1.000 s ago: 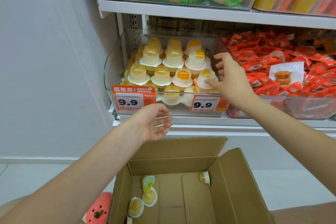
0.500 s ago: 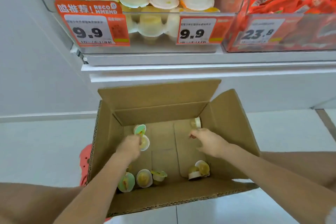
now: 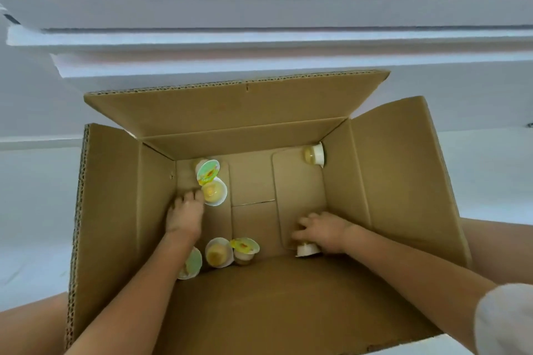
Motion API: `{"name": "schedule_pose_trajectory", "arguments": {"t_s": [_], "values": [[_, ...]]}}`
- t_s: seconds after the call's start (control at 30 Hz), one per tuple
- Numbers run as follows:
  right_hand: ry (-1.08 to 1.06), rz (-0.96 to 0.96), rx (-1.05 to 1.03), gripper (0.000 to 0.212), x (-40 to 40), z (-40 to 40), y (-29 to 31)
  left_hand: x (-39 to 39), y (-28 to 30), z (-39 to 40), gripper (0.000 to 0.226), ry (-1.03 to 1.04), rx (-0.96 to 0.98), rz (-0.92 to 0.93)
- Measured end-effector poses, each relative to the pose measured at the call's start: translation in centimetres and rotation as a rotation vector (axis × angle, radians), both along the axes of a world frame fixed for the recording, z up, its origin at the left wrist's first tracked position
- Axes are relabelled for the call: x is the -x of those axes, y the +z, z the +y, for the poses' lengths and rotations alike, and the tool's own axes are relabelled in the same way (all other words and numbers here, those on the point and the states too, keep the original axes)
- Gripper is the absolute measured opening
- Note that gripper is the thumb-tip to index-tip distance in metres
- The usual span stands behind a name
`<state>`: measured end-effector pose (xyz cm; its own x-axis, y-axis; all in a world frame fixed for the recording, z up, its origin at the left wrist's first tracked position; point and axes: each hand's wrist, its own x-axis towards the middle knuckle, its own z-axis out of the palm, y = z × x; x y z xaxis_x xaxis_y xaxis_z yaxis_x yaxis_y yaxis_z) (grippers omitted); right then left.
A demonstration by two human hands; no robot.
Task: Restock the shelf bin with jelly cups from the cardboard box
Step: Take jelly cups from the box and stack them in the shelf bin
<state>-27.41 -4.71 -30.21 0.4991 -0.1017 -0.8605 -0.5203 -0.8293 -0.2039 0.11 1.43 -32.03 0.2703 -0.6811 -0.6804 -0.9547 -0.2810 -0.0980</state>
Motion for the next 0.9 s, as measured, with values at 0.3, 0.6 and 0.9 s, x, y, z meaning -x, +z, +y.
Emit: {"name": "schedule_pose_trajectory", "arguments": {"t_s": [0.3, 0.6, 0.9], "values": [[-0.443, -0.090, -0.140, 0.061, -1.2, -0.3, 1.2, -0.5, 1.9, 0.3, 0.029, 0.439, 0.363, 0.244], [-0.874, -0.612, -0.154, 0.053, -6.0, -3.9, 14.2, 1.4, 15.8, -3.2, 0.038, 1.540, 0.138, 1.342], [-0.727, -1.202, 0.051, 0.050, -7.9, -4.9, 31.7, 3.1, 33.1, -2.4, 0.060, 1.167, 0.151, 1.715]]}}
